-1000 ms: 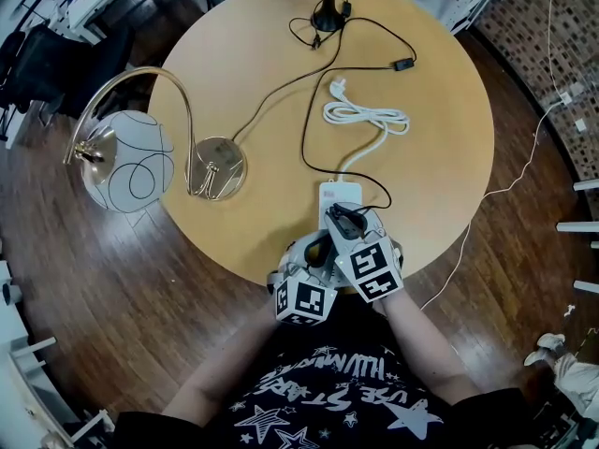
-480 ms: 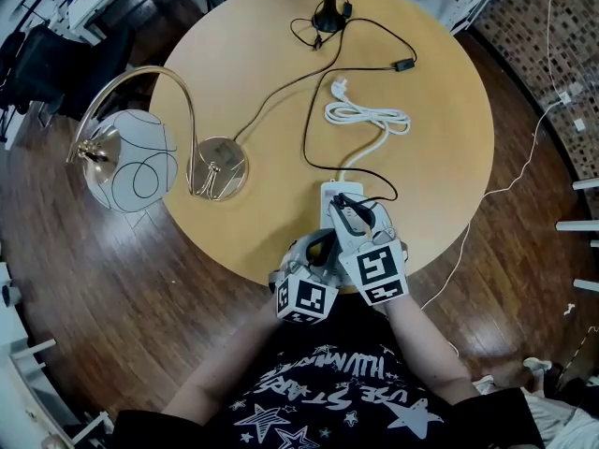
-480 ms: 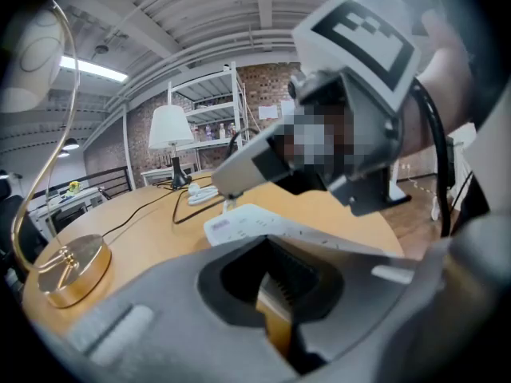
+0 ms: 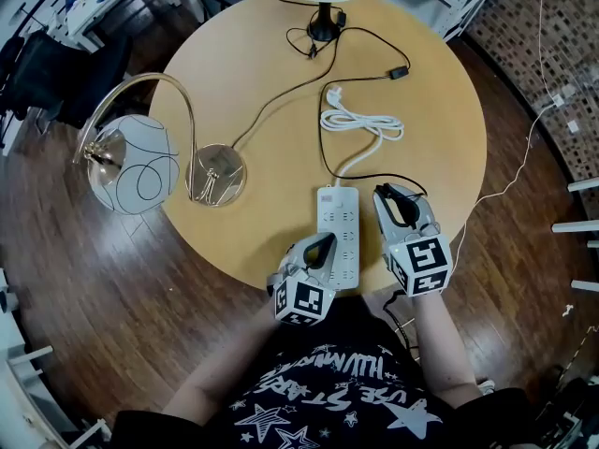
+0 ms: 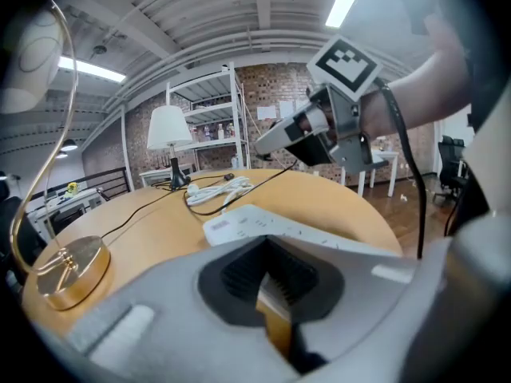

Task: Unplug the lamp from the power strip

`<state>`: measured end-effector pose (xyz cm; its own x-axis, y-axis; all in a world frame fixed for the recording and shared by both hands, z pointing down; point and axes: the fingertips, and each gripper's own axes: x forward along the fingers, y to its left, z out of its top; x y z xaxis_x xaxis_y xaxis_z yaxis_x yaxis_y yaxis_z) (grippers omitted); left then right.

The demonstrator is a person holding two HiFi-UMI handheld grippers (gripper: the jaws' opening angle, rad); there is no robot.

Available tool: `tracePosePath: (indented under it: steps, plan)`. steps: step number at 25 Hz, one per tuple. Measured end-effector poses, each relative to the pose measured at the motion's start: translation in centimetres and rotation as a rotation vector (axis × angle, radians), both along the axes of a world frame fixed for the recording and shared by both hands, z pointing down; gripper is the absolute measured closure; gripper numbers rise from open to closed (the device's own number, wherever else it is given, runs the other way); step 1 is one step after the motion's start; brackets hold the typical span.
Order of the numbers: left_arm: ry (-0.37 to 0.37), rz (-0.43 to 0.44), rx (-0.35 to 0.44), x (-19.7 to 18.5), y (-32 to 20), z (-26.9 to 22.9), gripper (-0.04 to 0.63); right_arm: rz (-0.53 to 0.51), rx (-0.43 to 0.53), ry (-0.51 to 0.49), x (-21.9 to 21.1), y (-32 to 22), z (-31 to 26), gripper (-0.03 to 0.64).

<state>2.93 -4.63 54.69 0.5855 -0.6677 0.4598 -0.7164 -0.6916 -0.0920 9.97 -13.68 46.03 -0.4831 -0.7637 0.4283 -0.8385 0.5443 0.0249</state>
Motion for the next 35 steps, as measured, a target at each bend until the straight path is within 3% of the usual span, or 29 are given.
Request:
tracePosePath:
  steps: [9, 17, 27, 35]
  plan:
    - [0.009, -0.010, 0.000, 0.0, -0.2, 0.1, 0.592, 0.024, -0.134, 0.081, 2.1, 1.0, 6.7, 0.537]
    - [0.049, -0.012, -0.021, -0.2, -0.3, 0.2, 0.592, 0.033, -0.176, 0.122, 2.5, 1.2, 9.3, 0.532]
    - [0.050, -0.026, -0.036, -0.1, -0.3, 0.1, 0.592, 0.059, -0.167, 0.122, 2.7, 1.4, 9.8, 0.529]
    - [0.070, -0.113, -0.006, -1.3, -1.3, -1.6, 0.591, 0.095, -0.162, 0.131, 3.6, 1.6, 9.9, 0.543]
